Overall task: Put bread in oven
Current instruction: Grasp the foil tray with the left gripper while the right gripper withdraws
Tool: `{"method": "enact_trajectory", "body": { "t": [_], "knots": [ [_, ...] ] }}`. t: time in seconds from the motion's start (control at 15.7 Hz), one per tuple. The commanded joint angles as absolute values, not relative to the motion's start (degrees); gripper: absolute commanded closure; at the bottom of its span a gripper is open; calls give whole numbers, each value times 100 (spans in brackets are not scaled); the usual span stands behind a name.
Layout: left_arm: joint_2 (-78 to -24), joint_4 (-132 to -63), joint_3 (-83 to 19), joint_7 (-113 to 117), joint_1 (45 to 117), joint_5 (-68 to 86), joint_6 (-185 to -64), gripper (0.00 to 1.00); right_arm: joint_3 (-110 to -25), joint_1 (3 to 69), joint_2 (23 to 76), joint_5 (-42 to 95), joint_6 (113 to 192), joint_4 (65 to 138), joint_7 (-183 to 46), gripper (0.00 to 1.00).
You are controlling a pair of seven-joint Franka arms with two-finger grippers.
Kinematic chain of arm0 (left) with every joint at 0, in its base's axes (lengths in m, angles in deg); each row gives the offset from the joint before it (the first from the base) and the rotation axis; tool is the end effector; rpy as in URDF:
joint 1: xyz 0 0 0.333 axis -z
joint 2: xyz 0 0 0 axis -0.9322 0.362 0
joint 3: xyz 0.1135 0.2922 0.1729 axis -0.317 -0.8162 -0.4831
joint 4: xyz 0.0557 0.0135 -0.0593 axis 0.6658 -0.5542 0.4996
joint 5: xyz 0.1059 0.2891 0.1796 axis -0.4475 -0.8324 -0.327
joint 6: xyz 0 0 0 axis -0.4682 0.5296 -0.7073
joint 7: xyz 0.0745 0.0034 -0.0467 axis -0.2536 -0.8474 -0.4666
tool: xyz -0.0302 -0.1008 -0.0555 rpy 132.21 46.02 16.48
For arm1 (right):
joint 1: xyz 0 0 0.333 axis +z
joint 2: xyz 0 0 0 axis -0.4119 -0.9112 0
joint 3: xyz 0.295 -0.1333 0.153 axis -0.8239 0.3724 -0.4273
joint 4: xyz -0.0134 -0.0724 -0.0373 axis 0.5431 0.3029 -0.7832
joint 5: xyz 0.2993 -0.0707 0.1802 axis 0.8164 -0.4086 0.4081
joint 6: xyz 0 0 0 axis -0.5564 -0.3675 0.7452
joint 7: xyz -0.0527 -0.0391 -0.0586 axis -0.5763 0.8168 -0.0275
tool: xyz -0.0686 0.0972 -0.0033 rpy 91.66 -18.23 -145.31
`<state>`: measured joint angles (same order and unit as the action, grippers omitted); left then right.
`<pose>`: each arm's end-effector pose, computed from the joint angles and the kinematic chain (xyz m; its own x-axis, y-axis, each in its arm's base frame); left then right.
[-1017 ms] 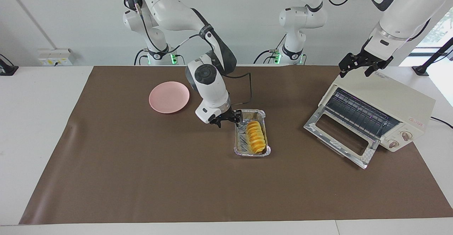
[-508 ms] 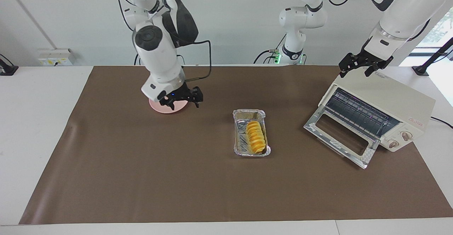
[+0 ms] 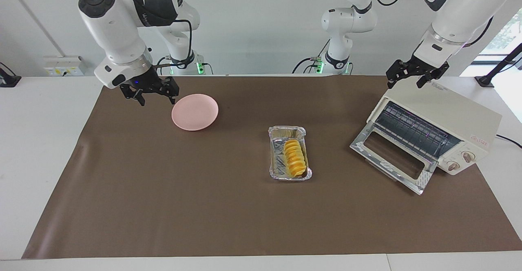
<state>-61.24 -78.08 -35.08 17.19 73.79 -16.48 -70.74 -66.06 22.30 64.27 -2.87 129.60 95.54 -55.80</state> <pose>0.5031 -0.0418 0.6493 0.9930 -0.0759 -0.0902 -0.0761 -0.9971 0.0007 0.5180 0.0391 0.5965 0.9973 -0.0059 -0.0737 -0.0074 -0.9997 -0.0212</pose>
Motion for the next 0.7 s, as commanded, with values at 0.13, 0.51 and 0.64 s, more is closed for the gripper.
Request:
{"method": "enact_trajectory", "body": {
  "t": [0.13, 0.51, 0.64],
  "knots": [
    [-6235, -7987, -3532, 1176, 8001, -1707, -7658, 0, -6696, 2028, 6506, -690, 12889, 9649, -5705, 0],
    [-4640, -6278, -3558, 1035, 9064, -1487, -7214, 0, -6705, 2002, 6514, -700, 12862, 9658, -5662, 0],
    [-3603, -5179, -3610, 475, 9468, -1487, -6905, 0, -6697, 1993, 6514, -700, 12880, 9657, -5653, 0]
  ]
}}
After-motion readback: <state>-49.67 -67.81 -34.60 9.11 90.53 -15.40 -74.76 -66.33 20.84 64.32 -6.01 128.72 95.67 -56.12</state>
